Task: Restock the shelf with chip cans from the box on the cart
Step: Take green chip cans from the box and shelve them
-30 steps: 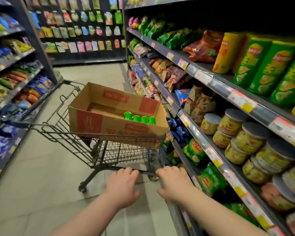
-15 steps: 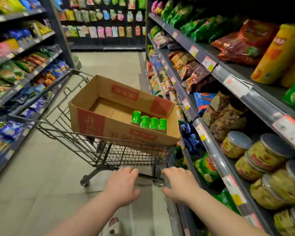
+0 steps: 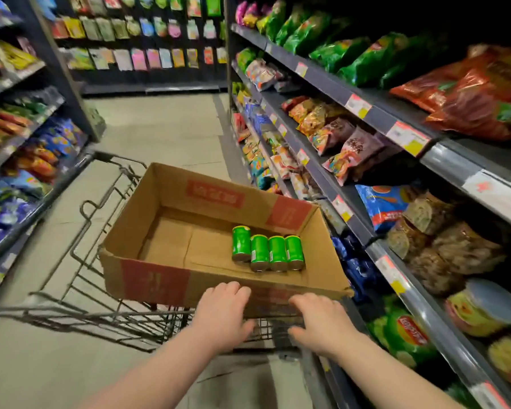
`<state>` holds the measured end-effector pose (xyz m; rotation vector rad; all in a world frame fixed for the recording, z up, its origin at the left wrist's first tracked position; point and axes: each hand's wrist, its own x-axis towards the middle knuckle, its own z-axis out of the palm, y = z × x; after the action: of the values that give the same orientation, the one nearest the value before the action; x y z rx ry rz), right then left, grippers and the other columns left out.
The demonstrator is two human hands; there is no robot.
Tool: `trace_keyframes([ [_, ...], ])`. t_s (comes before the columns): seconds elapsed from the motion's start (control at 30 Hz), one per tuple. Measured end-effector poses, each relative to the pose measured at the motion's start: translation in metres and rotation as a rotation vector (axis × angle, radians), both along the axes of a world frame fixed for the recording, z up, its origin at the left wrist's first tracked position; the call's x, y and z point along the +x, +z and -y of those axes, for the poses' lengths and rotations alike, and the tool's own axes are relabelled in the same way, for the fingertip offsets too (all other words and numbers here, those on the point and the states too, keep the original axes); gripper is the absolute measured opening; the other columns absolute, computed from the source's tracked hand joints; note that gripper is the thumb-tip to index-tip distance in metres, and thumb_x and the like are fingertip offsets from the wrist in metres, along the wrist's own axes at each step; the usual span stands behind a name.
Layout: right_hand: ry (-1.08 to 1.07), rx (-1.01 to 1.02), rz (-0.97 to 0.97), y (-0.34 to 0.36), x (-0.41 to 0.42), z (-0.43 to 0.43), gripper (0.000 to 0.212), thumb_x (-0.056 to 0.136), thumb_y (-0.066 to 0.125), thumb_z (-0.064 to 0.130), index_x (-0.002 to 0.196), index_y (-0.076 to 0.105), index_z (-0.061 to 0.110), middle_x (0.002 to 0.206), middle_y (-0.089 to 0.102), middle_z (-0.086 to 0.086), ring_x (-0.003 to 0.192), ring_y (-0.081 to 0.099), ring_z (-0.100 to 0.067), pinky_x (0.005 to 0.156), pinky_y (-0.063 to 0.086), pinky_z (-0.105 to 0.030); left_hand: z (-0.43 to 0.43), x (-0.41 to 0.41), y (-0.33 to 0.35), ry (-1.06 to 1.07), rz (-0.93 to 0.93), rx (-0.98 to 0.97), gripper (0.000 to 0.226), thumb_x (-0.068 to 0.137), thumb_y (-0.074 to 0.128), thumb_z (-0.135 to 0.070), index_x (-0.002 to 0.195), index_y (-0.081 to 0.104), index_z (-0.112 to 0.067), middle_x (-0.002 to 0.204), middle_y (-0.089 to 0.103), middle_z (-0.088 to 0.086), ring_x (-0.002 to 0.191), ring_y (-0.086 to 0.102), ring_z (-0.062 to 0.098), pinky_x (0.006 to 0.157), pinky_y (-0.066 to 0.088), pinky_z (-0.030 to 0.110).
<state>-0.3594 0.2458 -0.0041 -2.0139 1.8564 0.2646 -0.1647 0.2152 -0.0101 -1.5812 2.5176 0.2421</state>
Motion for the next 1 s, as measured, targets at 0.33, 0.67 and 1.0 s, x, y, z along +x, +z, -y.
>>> trace_keyframes([
  [0.33, -0.104, 0.065, 0.007, -0.008, 0.024, 0.062, 0.055, 0.088, 0.052, 0.046, 0.137, 0.039, 0.026, 0.137, 0.047, -0.001, 0.126, 0.044, -0.025, 0.104, 0.035, -0.039, 0.077, 0.025, -0.012, -0.045, -0.048, 0.052, 0.054, 0.088, 0.047, -0.050, 0.134, 0.042, -0.022, 0.134, 0.046, 0.001, 0.124, 0.042, 0.023, 0.104, 0.035, 0.038],
  [0.67, -0.071, 0.141, 0.045, -0.037, 0.022, 0.155, 0.058, 0.090, 0.054, 0.043, 0.142, 0.035, 0.026, 0.143, 0.043, -0.001, 0.130, 0.042, -0.024, 0.109, 0.033, -0.039, 0.147, 0.035, -0.031, 0.029, -0.030, 0.162, 0.060, 0.090, 0.048, -0.052, 0.141, 0.034, -0.025, 0.138, 0.043, -0.002, 0.126, 0.041, 0.019, 0.108, 0.033, 0.035],
  [1.0, -0.034, 0.338, 0.027, -0.112, 0.006, 0.262, 0.055, 0.088, 0.053, 0.036, 0.139, 0.039, 0.021, 0.140, 0.045, -0.005, 0.127, 0.046, -0.026, 0.103, 0.041, -0.038, 0.237, 0.008, -0.079, 0.130, 0.102, 0.345, 0.060, 0.088, 0.048, -0.050, 0.138, 0.035, -0.021, 0.133, 0.045, 0.005, 0.123, 0.044, 0.026, 0.100, 0.035, 0.037],
])
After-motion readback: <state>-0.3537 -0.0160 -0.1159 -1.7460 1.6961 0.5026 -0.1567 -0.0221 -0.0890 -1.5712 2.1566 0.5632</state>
